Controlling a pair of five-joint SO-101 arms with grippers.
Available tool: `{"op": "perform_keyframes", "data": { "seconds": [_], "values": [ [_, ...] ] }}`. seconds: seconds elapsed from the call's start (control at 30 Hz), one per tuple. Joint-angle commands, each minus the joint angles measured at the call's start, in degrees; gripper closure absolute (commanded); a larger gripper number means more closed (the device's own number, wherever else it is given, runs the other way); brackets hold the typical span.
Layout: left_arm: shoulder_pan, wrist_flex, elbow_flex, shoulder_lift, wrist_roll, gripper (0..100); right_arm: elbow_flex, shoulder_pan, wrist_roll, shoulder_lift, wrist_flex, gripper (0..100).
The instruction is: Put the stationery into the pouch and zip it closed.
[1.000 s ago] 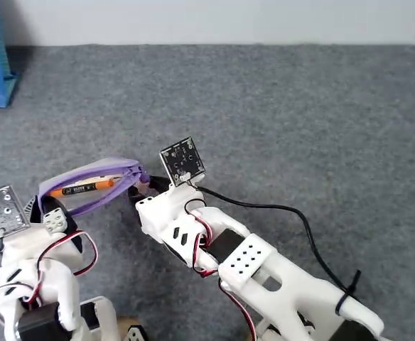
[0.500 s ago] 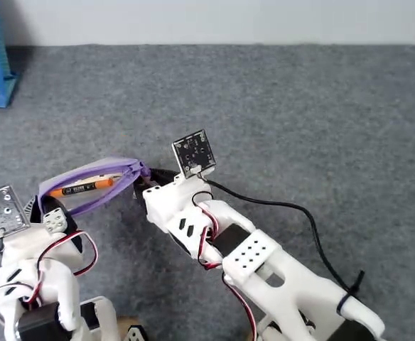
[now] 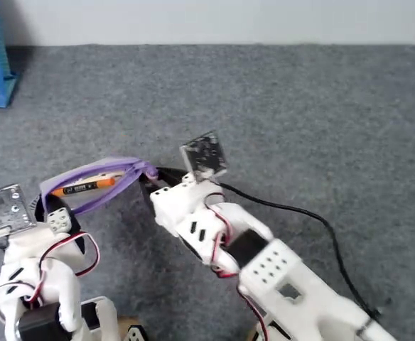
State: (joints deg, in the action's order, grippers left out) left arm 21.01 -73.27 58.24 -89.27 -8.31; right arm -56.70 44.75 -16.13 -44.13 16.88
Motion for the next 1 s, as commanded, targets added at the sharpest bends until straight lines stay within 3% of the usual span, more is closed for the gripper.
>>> {"op": "perform_keyframes", "data": {
  "seconds": [0.0,0.2,0.7,0.97],
  "values": [
    [-3.25,0.44,-0.4,0.35,0.97,87,1.49,-1.8,0.7,-9.63,2.86,99.1],
    [-6.24,-6.77,-7.16,0.26,-0.88,67,1.67,-2.59,3.34,-13.41,3.65,99.1],
    [-7.56,-15.91,-27.56,0.26,-0.88,67,13.01,-7.25,9.93,-13.32,3.47,99.1],
    [-7.65,-20.66,-31.69,0.26,2.02,67,18.02,-6.99,10.11,-13.32,5.05,99.1]
  ]
}}
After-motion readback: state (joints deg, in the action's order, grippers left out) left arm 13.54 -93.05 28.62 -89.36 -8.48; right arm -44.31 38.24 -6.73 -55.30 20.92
